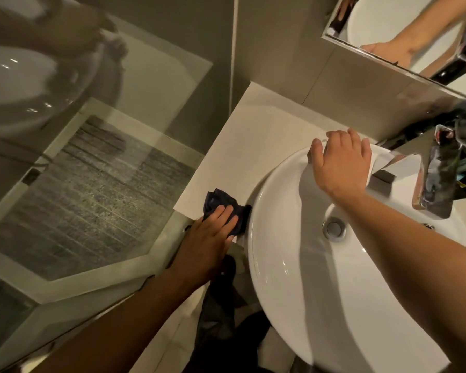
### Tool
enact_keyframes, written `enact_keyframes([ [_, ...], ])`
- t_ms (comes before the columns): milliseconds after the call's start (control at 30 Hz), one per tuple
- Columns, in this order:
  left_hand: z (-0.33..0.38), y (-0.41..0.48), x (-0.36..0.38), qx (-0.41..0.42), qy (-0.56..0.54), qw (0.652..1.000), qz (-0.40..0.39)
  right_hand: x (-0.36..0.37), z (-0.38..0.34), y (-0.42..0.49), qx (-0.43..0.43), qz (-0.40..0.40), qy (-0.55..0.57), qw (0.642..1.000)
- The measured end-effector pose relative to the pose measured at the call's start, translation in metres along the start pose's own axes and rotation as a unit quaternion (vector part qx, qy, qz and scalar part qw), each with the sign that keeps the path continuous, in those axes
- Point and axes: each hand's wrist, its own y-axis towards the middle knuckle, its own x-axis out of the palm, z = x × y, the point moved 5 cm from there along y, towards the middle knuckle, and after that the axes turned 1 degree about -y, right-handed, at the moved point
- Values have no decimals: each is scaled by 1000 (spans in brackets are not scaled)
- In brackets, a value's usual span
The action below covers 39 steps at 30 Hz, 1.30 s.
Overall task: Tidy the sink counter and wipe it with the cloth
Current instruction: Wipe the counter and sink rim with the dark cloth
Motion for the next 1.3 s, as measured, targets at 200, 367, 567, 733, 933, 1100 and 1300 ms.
enact_keyframes([
  [200,3,-35,-19,-74,-148,986,10,0,-1,-1,-5,-4,0,1000],
  [367,0,-35,-80,-302,-439,844,52,0,-1,-2,-7,-4,-4,1000],
  [567,23,60,-149,-208,-543,809,93,-3,-2,-2,-1,-4,-9,1000],
  [733,30,174,-143,-155,-527,834,61,-5,-5,-2,-2,-16,-10,1000],
  [933,47,294,-93,-5,-328,945,18,-5,-3,3,6,-23,-11,1000],
  [1100,54,322,-25,115,-7,983,-140,-3,-1,5,7,-21,-21,1000],
  [1300,54,318,-18,172,68,976,-117,-2,0,4,9,-21,-20,1000],
])
